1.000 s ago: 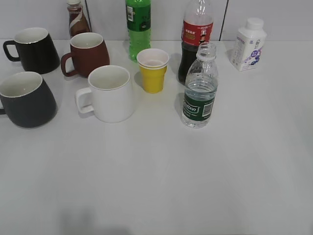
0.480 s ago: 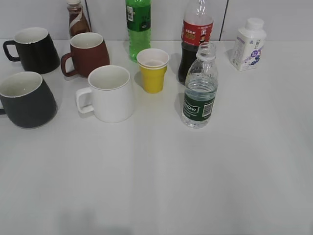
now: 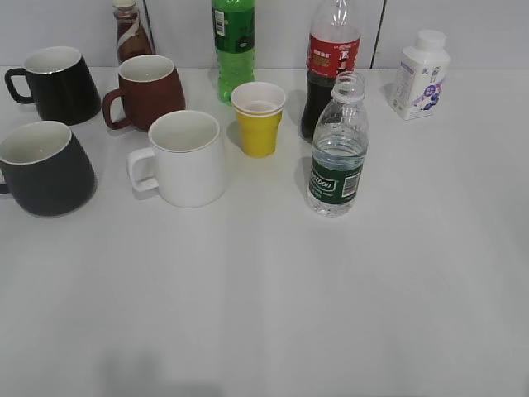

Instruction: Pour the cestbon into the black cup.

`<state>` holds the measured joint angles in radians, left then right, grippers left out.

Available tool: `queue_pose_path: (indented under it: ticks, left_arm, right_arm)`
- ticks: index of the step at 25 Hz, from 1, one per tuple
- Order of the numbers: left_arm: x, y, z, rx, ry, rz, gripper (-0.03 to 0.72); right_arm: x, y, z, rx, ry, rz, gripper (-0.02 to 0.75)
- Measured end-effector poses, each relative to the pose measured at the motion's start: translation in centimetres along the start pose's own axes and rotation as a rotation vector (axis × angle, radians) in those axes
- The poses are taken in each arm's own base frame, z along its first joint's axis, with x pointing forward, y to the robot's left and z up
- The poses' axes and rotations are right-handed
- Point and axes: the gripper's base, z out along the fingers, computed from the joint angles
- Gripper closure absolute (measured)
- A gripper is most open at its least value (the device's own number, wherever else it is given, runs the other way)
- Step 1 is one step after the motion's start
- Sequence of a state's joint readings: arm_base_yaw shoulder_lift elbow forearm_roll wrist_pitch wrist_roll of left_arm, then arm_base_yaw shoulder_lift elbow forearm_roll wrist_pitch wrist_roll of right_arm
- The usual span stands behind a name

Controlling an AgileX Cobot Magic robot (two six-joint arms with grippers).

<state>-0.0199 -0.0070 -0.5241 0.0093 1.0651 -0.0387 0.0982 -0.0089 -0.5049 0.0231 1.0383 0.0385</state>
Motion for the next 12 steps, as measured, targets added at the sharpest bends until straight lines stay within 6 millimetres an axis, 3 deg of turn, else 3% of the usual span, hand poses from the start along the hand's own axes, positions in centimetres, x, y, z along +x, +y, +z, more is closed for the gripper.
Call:
queue_pose_path:
  ticks: [12]
  left_arm:
    - [-0.73, -0.02, -0.37, 0.002, -0.060, 0.000, 0.226]
  right_arm:
    - [0.00, 0.00, 0.00, 0.000, 0.000, 0.000, 0.204]
